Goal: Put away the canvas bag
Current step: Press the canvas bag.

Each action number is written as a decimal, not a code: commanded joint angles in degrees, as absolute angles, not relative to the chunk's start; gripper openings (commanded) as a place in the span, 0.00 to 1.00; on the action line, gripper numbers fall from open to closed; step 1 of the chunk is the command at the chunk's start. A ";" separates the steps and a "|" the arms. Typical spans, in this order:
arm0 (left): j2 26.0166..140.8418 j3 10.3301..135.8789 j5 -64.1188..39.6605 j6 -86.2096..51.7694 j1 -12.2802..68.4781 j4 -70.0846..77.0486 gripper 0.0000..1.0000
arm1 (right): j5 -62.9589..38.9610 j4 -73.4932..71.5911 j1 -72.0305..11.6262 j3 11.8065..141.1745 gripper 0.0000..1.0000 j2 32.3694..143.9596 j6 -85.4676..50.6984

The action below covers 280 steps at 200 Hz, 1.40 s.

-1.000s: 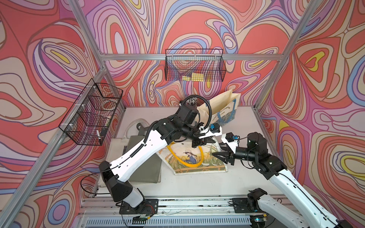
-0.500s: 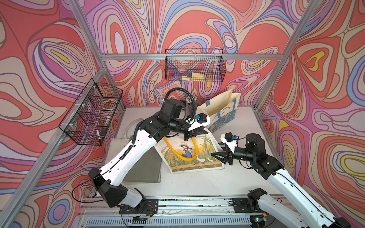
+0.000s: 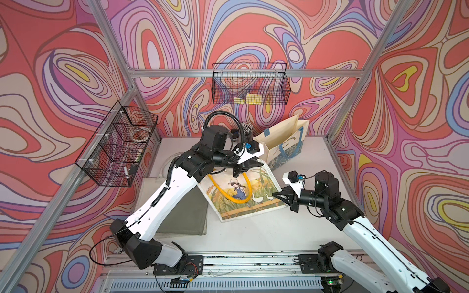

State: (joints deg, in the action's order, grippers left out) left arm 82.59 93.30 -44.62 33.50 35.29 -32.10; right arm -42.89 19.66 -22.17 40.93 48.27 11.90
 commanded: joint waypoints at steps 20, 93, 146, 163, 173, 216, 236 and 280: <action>79.24 93.41 -43.66 34.52 34.15 -26.35 0.07 | -38.06 29.24 -22.23 45.40 0.00 48.62 17.19; 75.35 93.41 -34.09 45.32 38.45 -36.99 0.71 | -29.79 52.84 -22.24 67.20 0.00 58.36 37.30; 80.90 99.44 -25.15 51.08 44.74 -42.66 0.75 | -26.11 59.71 -22.18 77.37 0.00 62.75 44.23; 83.95 103.13 -22.93 52.41 45.84 -44.35 0.75 | -25.56 61.19 -22.21 80.22 0.00 63.76 45.63; 85.85 105.58 -21.35 52.93 46.63 -45.52 0.75 | -25.40 62.44 -22.28 82.18 0.00 64.46 46.40; 89.08 108.16 -15.62 53.94 49.14 -46.23 0.75 | -23.64 65.56 -22.21 87.69 0.00 66.62 48.40; 89.49 107.55 -14.18 53.50 49.24 -46.85 0.68 | -23.21 65.56 -22.23 88.41 0.00 66.79 48.59; 90.62 107.58 -12.25 51.49 49.29 -48.38 0.32 | -22.96 65.39 -22.23 89.64 0.00 67.06 48.12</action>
